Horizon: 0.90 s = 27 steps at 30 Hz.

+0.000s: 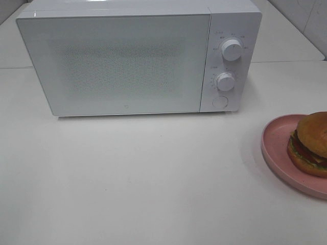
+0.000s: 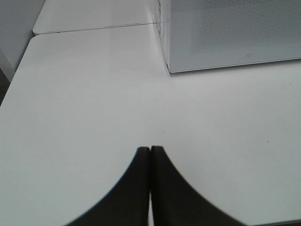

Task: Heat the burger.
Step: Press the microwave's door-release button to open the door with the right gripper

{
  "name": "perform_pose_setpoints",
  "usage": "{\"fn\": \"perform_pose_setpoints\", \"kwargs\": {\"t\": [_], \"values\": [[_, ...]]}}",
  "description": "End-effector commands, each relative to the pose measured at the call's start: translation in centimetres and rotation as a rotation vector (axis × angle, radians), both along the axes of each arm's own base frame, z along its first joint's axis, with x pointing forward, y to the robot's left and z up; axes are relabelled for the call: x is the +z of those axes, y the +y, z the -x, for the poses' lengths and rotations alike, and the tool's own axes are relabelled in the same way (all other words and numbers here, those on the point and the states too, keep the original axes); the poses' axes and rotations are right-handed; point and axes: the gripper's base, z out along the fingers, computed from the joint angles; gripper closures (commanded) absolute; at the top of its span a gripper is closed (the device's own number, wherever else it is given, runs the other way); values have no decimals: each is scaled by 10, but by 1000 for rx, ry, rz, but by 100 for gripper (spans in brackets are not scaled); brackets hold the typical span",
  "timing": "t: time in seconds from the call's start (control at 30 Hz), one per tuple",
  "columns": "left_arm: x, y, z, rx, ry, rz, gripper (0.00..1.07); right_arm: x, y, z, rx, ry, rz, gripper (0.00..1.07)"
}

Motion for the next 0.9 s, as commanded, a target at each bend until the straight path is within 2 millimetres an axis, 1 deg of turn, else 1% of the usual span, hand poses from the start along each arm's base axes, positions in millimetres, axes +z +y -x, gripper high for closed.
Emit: {"fn": "perform_pose_setpoints", "kwargs": {"t": [0.03, 0.27, 0.33, 0.4, 0.43, 0.5, 0.53, 0.57, 0.6, 0.63, 0.67, 0.7, 0.73, 0.77, 0.8, 0.83, 0.87, 0.9], "values": [[1, 0, 2, 2, -32, 9, 106, 0, 0, 3, 6, -33, 10, 42], [1, 0, 2, 2, -32, 9, 106, 1, 0, 3, 6, -40, 10, 45], [1, 0, 2, 2, -32, 9, 106, 5, 0, 3, 6, -55, 10, 47], [1, 0, 2, 2, -32, 9, 106, 14, 0, -3, 10, -95, 7, 50], [1, 0, 2, 2, -32, 9, 106, 14, 0, -3, 10, -95, 7, 50], [1, 0, 2, 2, -32, 9, 106, 21, 1, -14, 12, -129, 8, 52], [1, 0, 2, 2, -32, 9, 106, 21, 1, -14, 12, -129, 8, 52], [1, 0, 2, 2, -32, 9, 106, 23, 1, -23, 13, -135, 10, 53], [1, 0, 2, 2, -32, 9, 106, 23, 1, -23, 13, -135, 10, 53], [1, 0, 2, 2, -32, 9, 106, 24, 2, -33, 15, -128, 10, 53], [1, 0, 2, 2, -32, 9, 106, 24, 2, -33, 15, -128, 10, 53], [1, 0, 2, 2, -32, 9, 106, 23, 2, -43, 16, -122, 10, 53], [1, 0, 2, 2, -32, 9, 106, 22, 2, -48, 17, -118, 10, 53], [1, 0, 2, 2, -32, 9, 106, 22, 2, -48, 17, -118, 10, 53], [1, 0, 2, 2, -33, 9, 106, 22, 3, -57, 19, -115, 11, 53], [1, 0, 2, 2, -33, 9, 106, 22, 3, -62, 19, -111, 11, 53], [1, 0, 2, 2, -33, 9, 106, 22, 3, -62, 19, -111, 11, 53], [1, 0, 2, 2, -33, 9, 106, 22, 3, -72, 21, -105, 12, 53]]}}
